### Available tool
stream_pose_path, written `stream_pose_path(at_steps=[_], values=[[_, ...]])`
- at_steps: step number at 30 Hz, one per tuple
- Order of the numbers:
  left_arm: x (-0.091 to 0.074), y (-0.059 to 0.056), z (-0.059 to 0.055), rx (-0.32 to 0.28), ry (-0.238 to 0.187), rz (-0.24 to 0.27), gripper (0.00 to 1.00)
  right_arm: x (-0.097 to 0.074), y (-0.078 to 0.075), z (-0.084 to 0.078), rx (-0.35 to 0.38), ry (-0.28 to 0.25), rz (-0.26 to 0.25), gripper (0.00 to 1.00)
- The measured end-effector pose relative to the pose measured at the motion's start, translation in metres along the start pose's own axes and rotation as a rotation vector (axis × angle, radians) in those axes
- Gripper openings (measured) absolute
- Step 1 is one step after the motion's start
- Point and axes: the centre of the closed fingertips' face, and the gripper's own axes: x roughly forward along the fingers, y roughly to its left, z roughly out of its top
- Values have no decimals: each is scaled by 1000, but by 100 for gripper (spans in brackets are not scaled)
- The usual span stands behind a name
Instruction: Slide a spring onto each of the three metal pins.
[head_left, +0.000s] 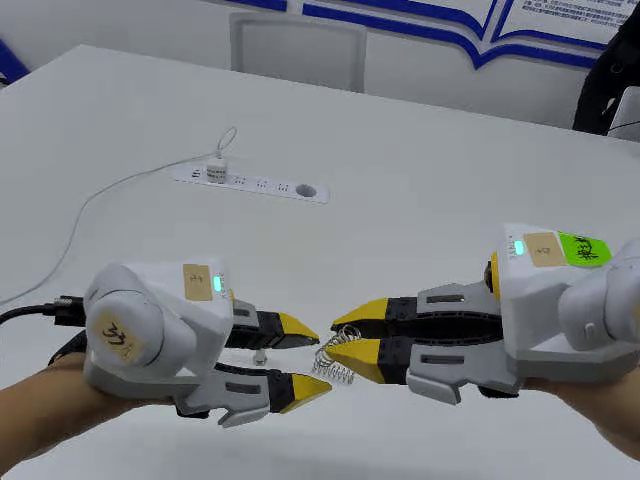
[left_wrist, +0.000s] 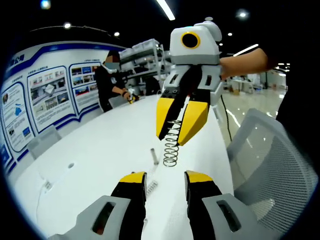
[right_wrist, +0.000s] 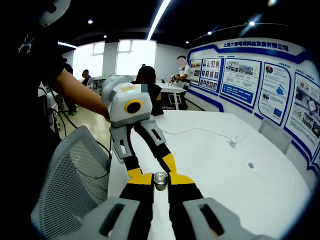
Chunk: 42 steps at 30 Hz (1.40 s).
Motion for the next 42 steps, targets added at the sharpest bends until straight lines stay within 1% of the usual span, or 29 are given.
stream_pose_path(at_steps=[4, 5, 7, 9, 11, 12, 13, 14, 15, 17, 20, 22, 25, 27, 30, 32, 35, 42], values=[[-5, 3, -7, -14, 8, 20, 37, -6, -10, -6, 7, 12, -36, 10], [-7, 4, -10, -18, 11, 26, 38, -8, -14, -9, 10, 18, -53, 10], [-11, 7, -13, -18, 12, 48, 39, -12, -20, -12, 17, 24, -70, 10], [-15, 11, -16, -49, 10, 76, 40, -17, -29, -16, 30, 30, -111, 11], [-18, 14, -15, -88, -15, 94, 43, -22, -37, -21, 37, 39, -135, 11], [-20, 14, -16, -106, -22, 97, 44, -24, -42, -23, 38, 45, -158, 11], [-22, 16, -18, -115, -22, 105, 45, -28, -49, -26, 36, 55, -189, 11], [-23, 16, -20, -116, -22, 112, 47, -30, -52, -28, 30, 61, -204, 11], [-24, 18, -24, -119, -16, 125, 49, -33, -58, -30, 31, 63, -224, 11], [-26, 19, -29, -131, -5, 135, 53, -37, -63, -32, 39, 63, -242, 11], [-28, 19, -40, -152, 11, 150, 56, -43, -74, -39, 55, 79, -282, 11], [-29, 18, -44, -157, 20, 157, 58, -46, -79, -43, 64, 86, -302, 11], [-31, 18, -49, -177, 20, 176, 61, -51, -90, -55, 91, 102, -337, 11], [-32, 20, -50, -192, 15, 190, 64, -52, -92, -59, 112, 107, -345, 11], [-34, 24, -54, -220, 9, 227, 68, -52, -97, -70, 128, 133, -369, 11], [-34, 25, -57, -230, 10, 240, 70, -53, -100, -74, 128, 141, -391, 11], [-34, 25, -64, -248, 24, 251, 74, -54, -104, -83, 145, 152, -409, 11], [-37, 21, -75, -283, 33, 277, 81, -57, -111, -101, 185, 180, -425, 11]])
